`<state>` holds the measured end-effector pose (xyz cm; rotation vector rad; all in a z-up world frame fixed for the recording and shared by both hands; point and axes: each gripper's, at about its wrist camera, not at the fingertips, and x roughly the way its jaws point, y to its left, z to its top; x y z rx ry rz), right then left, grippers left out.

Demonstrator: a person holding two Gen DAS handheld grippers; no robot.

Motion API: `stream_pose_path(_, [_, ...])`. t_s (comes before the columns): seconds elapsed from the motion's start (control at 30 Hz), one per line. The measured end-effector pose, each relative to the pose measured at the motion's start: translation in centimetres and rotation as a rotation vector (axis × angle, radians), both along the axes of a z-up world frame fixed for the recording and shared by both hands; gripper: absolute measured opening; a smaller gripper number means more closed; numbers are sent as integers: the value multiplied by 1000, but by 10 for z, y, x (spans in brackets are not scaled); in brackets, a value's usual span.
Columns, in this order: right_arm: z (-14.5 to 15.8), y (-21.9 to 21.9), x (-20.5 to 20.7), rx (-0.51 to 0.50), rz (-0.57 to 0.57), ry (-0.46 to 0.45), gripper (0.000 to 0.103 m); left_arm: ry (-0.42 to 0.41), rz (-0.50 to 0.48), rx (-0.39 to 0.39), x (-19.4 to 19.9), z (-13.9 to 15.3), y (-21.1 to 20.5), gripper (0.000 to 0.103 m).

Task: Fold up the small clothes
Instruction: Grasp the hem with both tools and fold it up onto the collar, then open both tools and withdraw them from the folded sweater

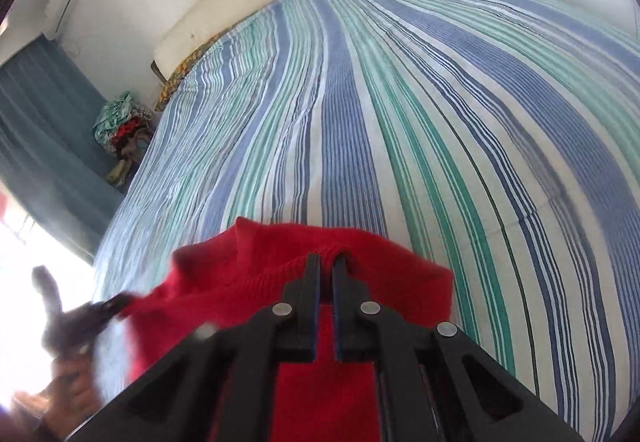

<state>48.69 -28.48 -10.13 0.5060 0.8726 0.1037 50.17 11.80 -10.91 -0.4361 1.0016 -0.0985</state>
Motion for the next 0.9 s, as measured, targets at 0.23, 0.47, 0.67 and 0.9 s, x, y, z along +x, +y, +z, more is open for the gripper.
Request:
stream_pose_path(0.23, [-12, -6, 22, -23, -63, -11, 58, -9, 104, 67, 20, -1, 22, 59])
stream_pose_path(0.47, [36, 10, 1, -135, 57, -107, 58, -120, 64, 105, -26, 33, 22, 70])
stream_pose_path(0.67, [30, 85, -55, -204, 405, -84, 57, -92, -178, 250, -86, 5, -38, 85])
stream_pose_path(0.9, [-39, 51, -137, -341, 370, 99, 47, 8, -118, 294, -163, -23, -15, 84])
